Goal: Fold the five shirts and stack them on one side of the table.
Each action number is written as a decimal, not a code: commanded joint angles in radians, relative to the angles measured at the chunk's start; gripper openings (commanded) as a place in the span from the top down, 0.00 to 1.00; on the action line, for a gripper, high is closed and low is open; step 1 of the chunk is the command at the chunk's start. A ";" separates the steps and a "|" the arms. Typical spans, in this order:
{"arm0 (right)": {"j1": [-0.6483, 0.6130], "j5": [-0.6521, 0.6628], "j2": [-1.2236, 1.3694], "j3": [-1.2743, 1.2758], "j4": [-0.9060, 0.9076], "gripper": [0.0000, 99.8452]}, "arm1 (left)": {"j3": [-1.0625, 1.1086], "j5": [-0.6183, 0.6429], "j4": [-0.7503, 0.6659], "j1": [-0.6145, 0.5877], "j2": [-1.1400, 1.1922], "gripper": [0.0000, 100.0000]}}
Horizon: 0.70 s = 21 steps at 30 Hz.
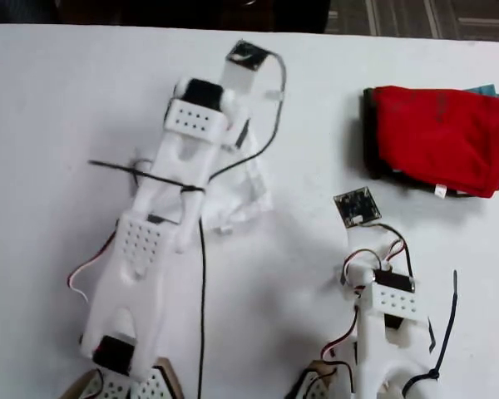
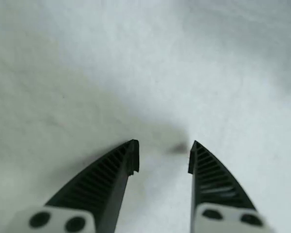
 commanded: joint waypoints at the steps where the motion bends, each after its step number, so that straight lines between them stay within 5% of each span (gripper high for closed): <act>1: 0.012 0.003 -0.022 -0.002 -0.015 0.83 | -0.035 0.028 -0.098 0.008 0.061 0.94; 6: 0.012 0.003 -0.022 -0.002 -0.015 0.83 | -0.074 0.028 -0.077 0.011 0.107 0.94; 16: 0.012 0.003 -0.024 -0.002 -0.015 0.83 | -0.516 0.021 0.241 -0.003 0.049 0.94; 21: 0.012 0.003 -0.024 -0.002 -0.012 0.83 | -0.423 -0.006 0.239 -0.072 -0.046 0.94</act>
